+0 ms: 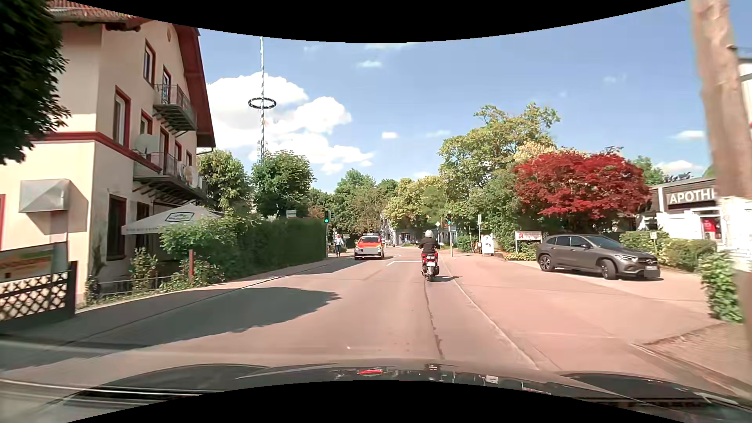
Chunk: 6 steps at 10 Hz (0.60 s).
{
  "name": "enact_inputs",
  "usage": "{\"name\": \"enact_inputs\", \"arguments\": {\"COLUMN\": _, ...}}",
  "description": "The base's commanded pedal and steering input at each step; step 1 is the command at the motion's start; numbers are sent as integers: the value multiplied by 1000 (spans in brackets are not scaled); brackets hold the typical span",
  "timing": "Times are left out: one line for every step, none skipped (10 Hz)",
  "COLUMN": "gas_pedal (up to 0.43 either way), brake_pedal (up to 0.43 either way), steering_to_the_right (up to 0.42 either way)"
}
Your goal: Follow the waypoints while adhering to traffic rules and regulations
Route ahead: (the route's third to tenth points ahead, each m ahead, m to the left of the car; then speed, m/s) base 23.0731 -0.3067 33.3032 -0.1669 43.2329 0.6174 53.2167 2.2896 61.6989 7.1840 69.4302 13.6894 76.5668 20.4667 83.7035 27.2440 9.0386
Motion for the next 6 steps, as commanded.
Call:
{"name": "enact_inputs", "arguments": {"gas_pedal": 157, "brake_pedal": 12, "steering_to_the_right": 36}}
{"name": "enact_inputs", "arguments": {"gas_pedal": 157, "brake_pedal": 12, "steering_to_the_right": 36}}
{"name": "enact_inputs", "arguments": {"gas_pedal": 157, "brake_pedal": 12, "steering_to_the_right": 35}}
{"name": "enact_inputs", "arguments": {"gas_pedal": 169, "brake_pedal": 12, "steering_to_the_right": 35}}
{"name": "enact_inputs", "arguments": {"gas_pedal": 177, "brake_pedal": 6, "steering_to_the_right": 34}}
{"name": "enact_inputs", "arguments": {"gas_pedal": 177, "brake_pedal": 12, "steering_to_the_right": 32}}
